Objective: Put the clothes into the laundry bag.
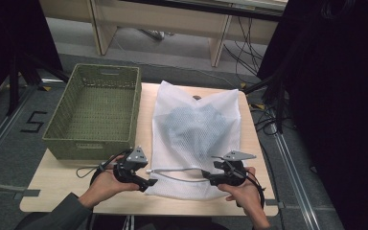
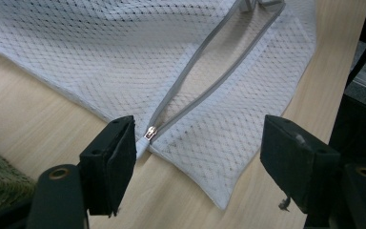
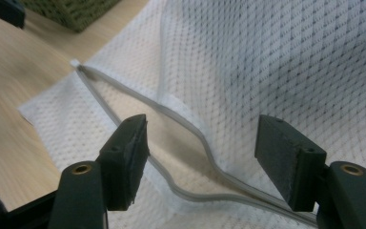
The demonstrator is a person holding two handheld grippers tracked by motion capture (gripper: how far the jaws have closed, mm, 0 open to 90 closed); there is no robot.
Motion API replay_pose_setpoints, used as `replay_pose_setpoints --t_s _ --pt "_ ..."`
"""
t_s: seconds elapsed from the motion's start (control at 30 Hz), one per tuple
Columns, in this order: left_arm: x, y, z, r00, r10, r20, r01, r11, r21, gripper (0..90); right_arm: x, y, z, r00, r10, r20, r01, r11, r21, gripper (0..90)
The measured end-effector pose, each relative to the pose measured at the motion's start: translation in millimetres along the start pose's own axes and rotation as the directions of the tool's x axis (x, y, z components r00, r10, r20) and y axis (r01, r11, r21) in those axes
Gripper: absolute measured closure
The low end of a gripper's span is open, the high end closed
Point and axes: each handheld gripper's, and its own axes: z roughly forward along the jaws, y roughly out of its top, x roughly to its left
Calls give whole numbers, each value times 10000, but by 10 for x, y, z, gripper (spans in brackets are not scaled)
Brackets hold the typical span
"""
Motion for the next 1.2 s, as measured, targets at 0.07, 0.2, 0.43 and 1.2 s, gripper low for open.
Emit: replay_pose_setpoints --t_s 0.07,0.2,0.43,1.2 --pt "1 -4 -10 10000 5 37 -5 9999 -101 273 8 2 -14 9999 80 -139 -81 9999 -87 354" --pt "2 -21 -44 9996 -197 202 201 9996 -194 269 43 -14 -32 9994 238 -264 -241 9997 -96 344" --pt "-18 -44 -80 9995 -165 254 173 9994 -300 262 83 -34 -75 9983 155 -559 -180 9988 -445 330" --pt "-89 -136 -174 9998 138 137 -134 9995 -272 250 235 -224 -195 9987 -59 -514 42 9994 -332 271"
